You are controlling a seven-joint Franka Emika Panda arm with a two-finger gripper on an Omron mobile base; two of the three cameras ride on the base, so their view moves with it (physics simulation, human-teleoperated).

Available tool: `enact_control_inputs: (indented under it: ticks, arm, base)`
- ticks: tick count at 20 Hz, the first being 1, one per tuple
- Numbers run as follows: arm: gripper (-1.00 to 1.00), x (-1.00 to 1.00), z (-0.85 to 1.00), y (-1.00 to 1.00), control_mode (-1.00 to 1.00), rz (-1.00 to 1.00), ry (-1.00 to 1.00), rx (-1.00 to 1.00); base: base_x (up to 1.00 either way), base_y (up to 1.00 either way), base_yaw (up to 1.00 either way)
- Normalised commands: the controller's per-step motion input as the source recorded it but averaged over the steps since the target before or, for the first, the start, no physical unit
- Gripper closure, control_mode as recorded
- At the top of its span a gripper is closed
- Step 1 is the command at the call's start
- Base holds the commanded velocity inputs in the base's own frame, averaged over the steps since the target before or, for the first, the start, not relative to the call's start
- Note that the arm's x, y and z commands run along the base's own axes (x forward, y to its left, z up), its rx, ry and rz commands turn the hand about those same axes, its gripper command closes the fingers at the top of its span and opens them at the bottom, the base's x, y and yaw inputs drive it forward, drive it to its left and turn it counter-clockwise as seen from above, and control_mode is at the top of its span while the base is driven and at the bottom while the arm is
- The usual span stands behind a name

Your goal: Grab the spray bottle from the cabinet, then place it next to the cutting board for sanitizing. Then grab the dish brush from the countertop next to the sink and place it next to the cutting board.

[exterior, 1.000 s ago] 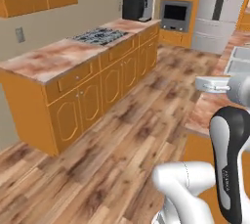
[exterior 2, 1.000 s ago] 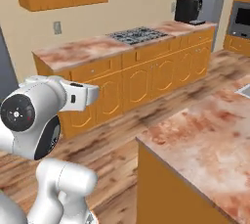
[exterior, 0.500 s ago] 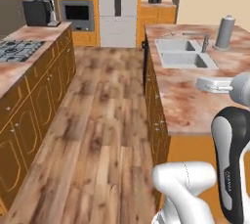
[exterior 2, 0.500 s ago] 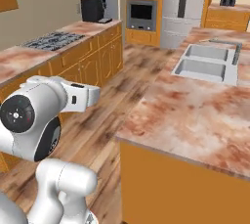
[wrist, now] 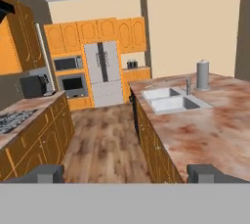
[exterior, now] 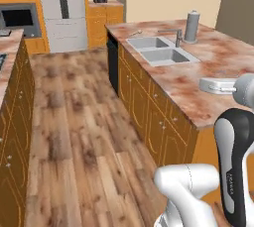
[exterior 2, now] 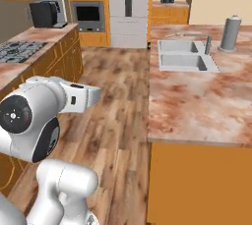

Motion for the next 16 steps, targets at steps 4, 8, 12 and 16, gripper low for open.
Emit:
enact_control_inputs:
  ticks: [4, 8, 12, 16]
  arm:
    - [-1.00, 0.00, 0.00, 0.00, 1.00, 0.00, 0.00, 0.00]
    - [-1.00, 0.00, 0.00, 0.00, 1.00, 0.00, 0.00, 0.00]
    - [-1.00, 0.00, 0.00, 0.00, 1.00, 0.00, 0.00, 0.00]
    - [-1.00, 0.00, 0.00, 0.00, 1.00, 0.00, 0.00, 0.00]
  base:
    - [0.75, 0.93, -0.67]
    - [0.89, 0.98, -0.63]
    - [0.89, 1.00, -0.60]
    - [0.89, 1.00, -0.60]
